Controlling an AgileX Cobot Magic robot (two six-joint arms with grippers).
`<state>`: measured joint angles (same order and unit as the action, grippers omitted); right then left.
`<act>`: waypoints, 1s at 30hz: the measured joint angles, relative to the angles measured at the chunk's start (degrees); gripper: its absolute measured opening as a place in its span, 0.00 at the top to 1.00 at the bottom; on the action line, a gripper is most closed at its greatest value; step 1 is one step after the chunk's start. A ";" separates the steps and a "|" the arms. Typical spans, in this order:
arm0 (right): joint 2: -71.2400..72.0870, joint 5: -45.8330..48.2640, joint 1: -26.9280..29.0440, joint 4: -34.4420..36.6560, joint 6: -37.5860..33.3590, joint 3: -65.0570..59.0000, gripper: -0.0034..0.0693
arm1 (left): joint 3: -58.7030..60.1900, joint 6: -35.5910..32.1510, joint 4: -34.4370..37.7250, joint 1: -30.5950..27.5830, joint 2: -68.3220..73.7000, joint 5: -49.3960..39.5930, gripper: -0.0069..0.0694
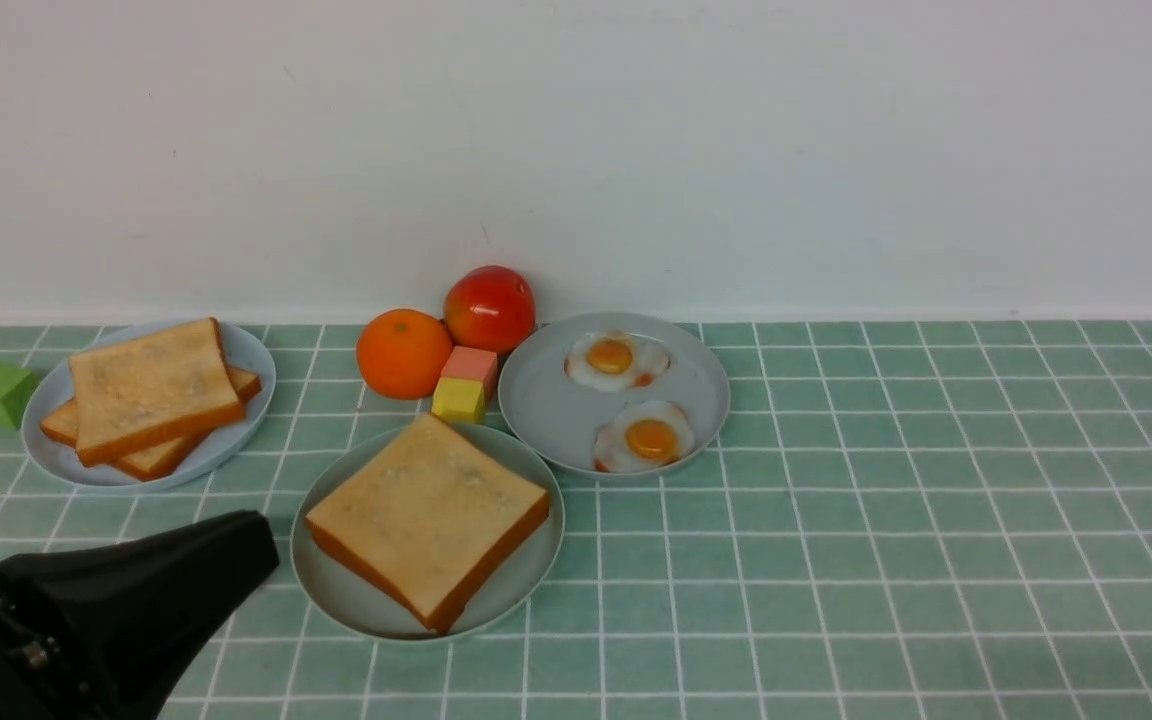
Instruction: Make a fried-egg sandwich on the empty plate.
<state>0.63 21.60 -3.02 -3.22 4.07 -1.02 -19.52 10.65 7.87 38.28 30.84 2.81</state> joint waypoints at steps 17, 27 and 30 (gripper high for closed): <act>0.00 0.03 0.00 -1.03 0.83 0.00 0.95 | 0.00 0.00 0.00 0.00 0.00 0.00 0.91; 0.00 0.03 0.00 -1.08 0.83 0.00 0.94 | 2.34 0.00 0.00 -3.19 -2.15 2.66 0.91; 0.00 0.03 0.00 -1.08 0.83 0.00 0.93 | 9.05 0.00 -0.93 -11.68 -10.30 4.13 0.91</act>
<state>0.63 21.63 -3.02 -4.30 4.90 -1.02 -10.47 10.65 6.94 26.60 20.55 6.94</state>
